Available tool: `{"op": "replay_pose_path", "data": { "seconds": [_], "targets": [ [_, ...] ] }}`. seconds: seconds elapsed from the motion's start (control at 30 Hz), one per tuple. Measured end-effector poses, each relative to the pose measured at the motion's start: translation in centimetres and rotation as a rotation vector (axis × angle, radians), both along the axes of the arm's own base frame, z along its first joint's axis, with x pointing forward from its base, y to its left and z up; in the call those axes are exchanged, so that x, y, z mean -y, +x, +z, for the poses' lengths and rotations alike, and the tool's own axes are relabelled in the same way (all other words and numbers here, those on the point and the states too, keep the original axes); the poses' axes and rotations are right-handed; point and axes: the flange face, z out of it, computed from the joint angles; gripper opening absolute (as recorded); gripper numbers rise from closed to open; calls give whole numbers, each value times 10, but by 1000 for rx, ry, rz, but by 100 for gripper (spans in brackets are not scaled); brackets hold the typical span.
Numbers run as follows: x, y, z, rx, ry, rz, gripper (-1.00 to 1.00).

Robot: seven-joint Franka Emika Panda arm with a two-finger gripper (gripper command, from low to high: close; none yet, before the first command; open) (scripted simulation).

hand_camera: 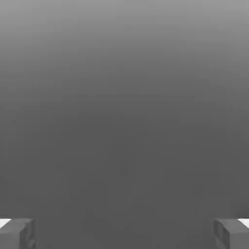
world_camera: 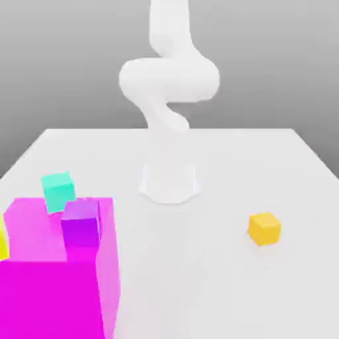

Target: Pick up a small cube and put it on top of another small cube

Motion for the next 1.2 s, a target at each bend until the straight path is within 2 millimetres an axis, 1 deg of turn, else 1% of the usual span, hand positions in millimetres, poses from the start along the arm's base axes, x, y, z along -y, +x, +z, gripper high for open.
{"op": "replay_pose_path", "data": {
  "seconds": [0.07,0.13,0.2,0.3,0.37,0.43,0.5,0.53,0.57,0.6,0.63,0.67,0.87,0.9,1.07,1.1,1.13,1.2],
  "targets": [
    [-31,16,-50,-74,18,38,0],
    [-63,24,-99,-148,29,73,0],
    [-93,24,-149,-222,32,106,0],
    [-136,8,-224,-334,23,150,0],
    [-160,-12,-275,-411,7,178,0],
    [-180,-40,-326,-489,-18,203,0],
    [-195,-76,-377,-570,-55,227,0],
    [-199,-98,-403,-612,-80,239,0],
    [-201,-122,-429,-654,-109,250,0],
    [-201,-139,-449,-682,-132,256,0],
    [-201,-147,-462,-696,-144,259,0],
    [-201,-151,-472,-702,-150,259,0],
    [-201,-156,-520,-712,-149,265,0],
    [-201,-157,-526,-713,-149,265,-100],
    [-201,-157,-526,-711,-148,266,-100],
    [-201,-157,-529,-711,-149,266,-100],
    [-201,-157,-526,-710,-150,266,-100],
    [-202,-156,-515,-709,-151,265,-100]
  ]
}}
